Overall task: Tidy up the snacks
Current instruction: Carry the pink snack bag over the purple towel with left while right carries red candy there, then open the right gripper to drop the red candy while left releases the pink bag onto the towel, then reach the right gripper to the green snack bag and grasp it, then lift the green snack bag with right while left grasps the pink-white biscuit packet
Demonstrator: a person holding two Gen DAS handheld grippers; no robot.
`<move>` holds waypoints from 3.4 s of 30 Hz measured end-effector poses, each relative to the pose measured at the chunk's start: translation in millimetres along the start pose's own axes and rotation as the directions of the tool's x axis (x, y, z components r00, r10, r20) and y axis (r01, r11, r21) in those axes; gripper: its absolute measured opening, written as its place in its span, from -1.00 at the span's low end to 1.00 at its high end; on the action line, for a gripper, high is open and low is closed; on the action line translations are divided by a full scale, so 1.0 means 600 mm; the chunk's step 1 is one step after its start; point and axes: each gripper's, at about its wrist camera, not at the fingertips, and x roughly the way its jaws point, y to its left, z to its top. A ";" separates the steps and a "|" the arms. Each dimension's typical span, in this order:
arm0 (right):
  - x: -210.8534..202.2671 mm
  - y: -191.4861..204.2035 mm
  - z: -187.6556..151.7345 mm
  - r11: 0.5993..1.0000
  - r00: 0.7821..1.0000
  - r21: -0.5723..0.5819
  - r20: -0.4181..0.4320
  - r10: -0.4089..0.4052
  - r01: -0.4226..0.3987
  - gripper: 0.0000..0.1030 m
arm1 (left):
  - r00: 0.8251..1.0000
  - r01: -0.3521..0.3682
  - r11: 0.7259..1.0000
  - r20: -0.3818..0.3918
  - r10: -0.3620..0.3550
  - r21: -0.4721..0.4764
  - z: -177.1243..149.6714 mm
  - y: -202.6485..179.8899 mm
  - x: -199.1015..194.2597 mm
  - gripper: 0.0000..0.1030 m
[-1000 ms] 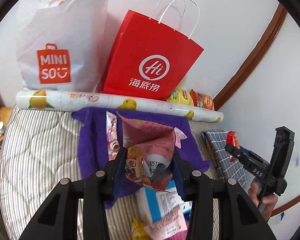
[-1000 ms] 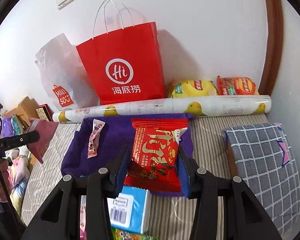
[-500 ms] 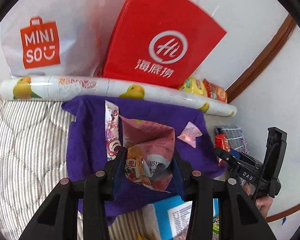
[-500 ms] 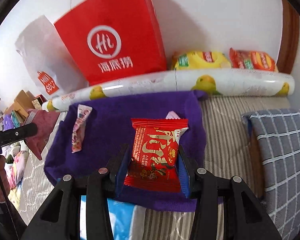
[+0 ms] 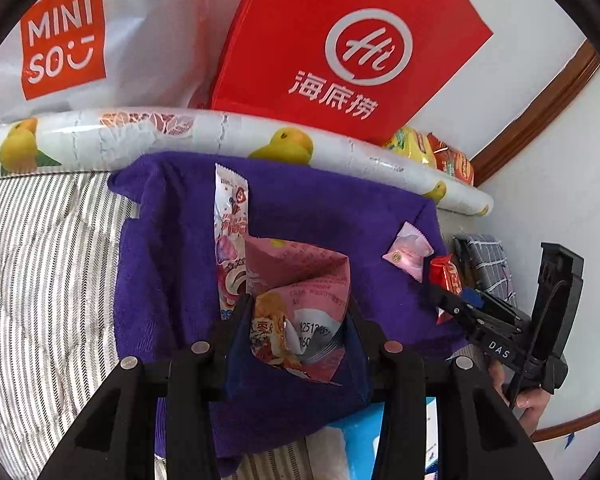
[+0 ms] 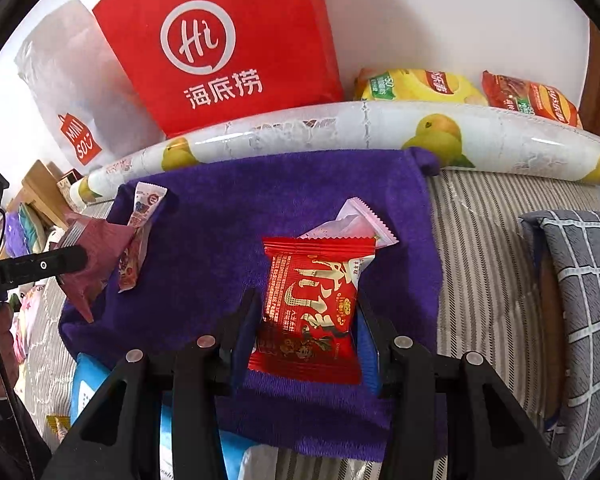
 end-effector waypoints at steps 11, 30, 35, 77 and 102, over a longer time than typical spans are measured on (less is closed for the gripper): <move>0.021 -0.001 0.007 1.000 0.999 -0.026 -0.046 0.000 -0.001 -0.13 | 0.998 0.040 0.999 -0.045 -0.040 0.001 -0.004 0.010 0.027 -0.21; 0.022 -0.008 0.005 1.000 0.996 -0.028 -0.089 -0.006 0.004 0.25 | 0.994 0.024 0.999 -0.104 -0.022 0.023 -0.009 0.008 0.037 -0.06; -0.009 -0.007 0.000 1.000 0.998 -0.002 -0.059 -0.014 0.013 0.26 | 0.996 -0.001 1.000 -0.087 0.004 0.031 -0.016 0.011 0.012 0.14; -0.259 0.082 -0.237 0.998 0.995 0.002 0.076 -0.069 0.069 0.67 | 0.992 -0.078 0.992 0.103 0.068 0.100 -0.226 -0.064 -0.202 0.15; -0.139 0.061 -0.266 0.995 0.996 0.054 0.007 0.085 -0.085 0.32 | 0.999 -0.009 0.996 0.049 0.004 0.092 -0.279 -0.031 -0.158 0.15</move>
